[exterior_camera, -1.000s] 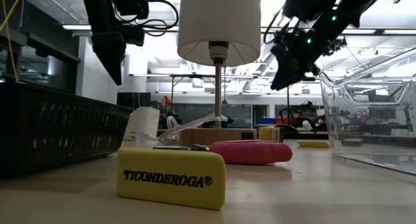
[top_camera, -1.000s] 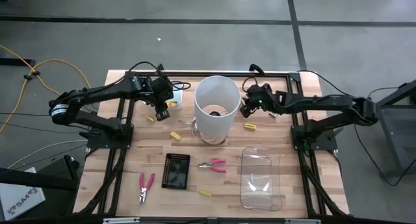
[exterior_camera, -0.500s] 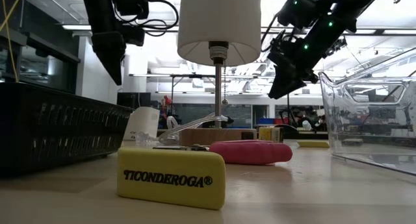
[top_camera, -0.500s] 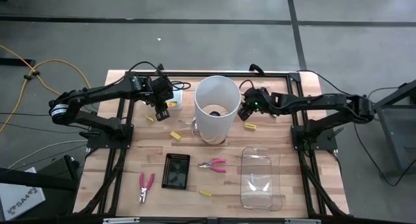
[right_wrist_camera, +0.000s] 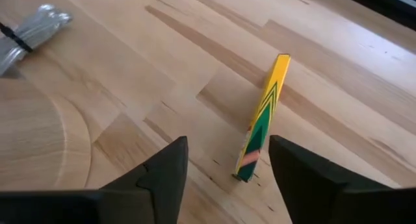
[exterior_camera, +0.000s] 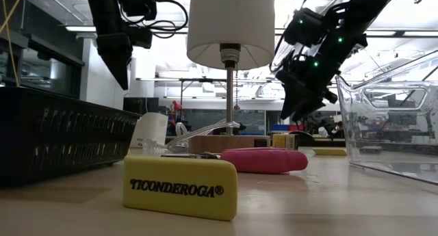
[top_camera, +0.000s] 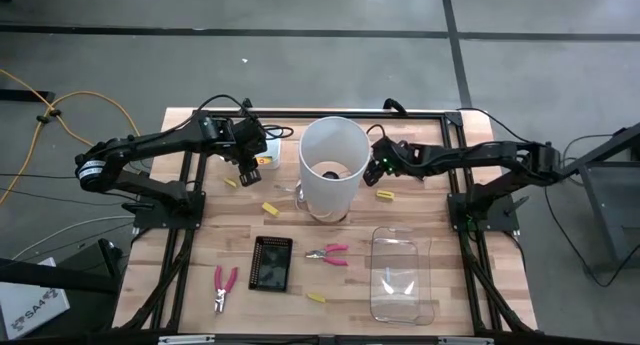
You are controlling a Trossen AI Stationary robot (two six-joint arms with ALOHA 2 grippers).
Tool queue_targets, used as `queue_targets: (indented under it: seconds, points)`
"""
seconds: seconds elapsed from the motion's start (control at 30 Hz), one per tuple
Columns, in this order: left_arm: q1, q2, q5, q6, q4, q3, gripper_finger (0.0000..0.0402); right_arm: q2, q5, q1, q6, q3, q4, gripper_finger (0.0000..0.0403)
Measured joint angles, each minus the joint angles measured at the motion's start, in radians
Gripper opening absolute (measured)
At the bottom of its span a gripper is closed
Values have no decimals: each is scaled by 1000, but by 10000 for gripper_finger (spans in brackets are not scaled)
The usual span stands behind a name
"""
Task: Pick & Place School Supplies
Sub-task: Put the crayon box into the white bin
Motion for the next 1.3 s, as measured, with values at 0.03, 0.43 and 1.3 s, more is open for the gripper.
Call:
queue_targets:
  seconds: [0.03,0.43,1.3]
  points:
    - [0,0,0,0,0,0,117,0,1,0,0,0,0,211]
    - [0,0,0,0,0,0,117,39,29,3,48,0,-16,207]
    - [0,0,0,0,0,0,117,148,66,-6,70,0,26,167]
